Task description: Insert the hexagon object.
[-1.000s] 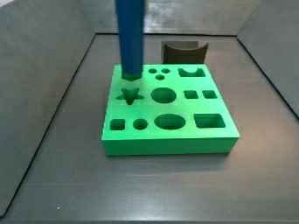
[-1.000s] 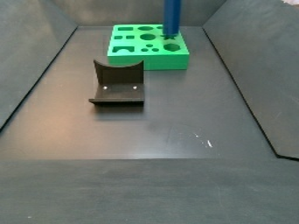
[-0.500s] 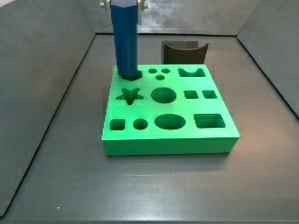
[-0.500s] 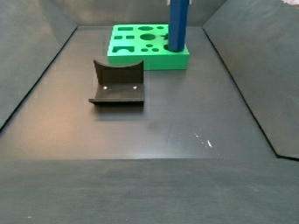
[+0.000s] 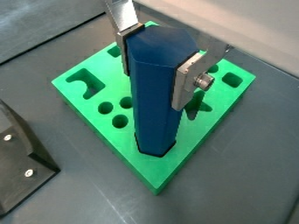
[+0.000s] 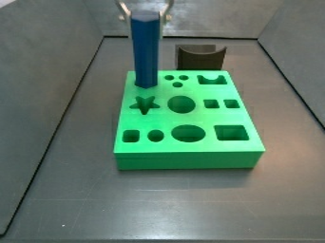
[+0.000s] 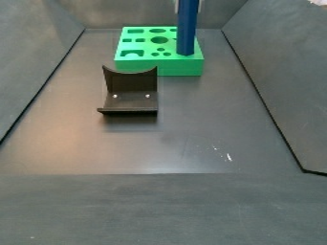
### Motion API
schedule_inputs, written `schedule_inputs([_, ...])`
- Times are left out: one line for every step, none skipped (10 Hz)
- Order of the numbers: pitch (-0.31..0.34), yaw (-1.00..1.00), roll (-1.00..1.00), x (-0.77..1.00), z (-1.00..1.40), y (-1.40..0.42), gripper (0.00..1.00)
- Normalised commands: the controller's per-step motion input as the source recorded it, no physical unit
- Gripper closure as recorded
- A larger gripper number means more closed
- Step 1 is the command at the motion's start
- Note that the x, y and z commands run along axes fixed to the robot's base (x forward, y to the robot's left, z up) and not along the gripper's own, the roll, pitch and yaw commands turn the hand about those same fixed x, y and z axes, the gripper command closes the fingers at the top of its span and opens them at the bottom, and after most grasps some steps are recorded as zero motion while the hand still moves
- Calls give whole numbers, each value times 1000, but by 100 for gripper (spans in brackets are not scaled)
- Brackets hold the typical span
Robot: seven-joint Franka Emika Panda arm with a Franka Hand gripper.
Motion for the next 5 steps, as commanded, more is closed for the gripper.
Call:
schedule_inputs([-211, -74, -274, 26, -460, 134, 100])
schedule_inputs([-116, -49, -160, 0, -306, 60, 100])
schedule_inputs([-11, -26, -64, 49, -191, 0, 100])
schedule_inputs([0, -23, 0, 31, 0, 0, 100])
schedule_inputs([0, 0, 0, 0, 0, 0, 100])
